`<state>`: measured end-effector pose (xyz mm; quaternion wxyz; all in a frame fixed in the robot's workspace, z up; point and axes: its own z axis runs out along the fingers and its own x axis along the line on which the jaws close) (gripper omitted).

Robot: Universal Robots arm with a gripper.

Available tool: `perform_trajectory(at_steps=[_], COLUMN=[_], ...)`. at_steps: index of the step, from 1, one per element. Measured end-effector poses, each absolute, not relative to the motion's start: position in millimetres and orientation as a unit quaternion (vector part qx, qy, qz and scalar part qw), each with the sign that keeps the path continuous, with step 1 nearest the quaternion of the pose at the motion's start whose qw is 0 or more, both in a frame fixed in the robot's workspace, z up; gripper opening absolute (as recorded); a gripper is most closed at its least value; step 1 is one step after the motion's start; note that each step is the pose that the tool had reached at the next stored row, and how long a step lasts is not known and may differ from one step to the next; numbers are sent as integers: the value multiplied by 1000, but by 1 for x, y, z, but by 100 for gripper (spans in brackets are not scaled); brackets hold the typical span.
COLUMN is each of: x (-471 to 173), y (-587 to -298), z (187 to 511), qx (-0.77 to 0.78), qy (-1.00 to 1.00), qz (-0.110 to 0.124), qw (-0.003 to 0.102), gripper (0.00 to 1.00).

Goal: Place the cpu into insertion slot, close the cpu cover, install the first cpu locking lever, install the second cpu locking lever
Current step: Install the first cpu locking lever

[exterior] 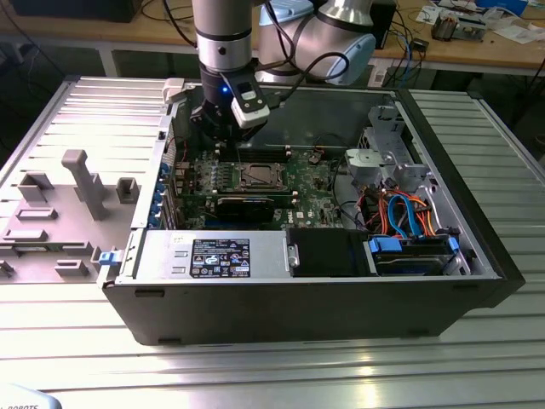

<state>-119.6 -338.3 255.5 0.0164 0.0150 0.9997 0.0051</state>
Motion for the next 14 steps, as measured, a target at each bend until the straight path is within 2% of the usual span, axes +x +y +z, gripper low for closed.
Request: perform_trajectory(at_steps=[11, 14], x=[-124, -124], y=[-323, -311], z=[255, 256], qx=[-5, -9], qy=[1000, 1000], qz=[6, 6], qw=[16, 16], gripper=[11, 11])
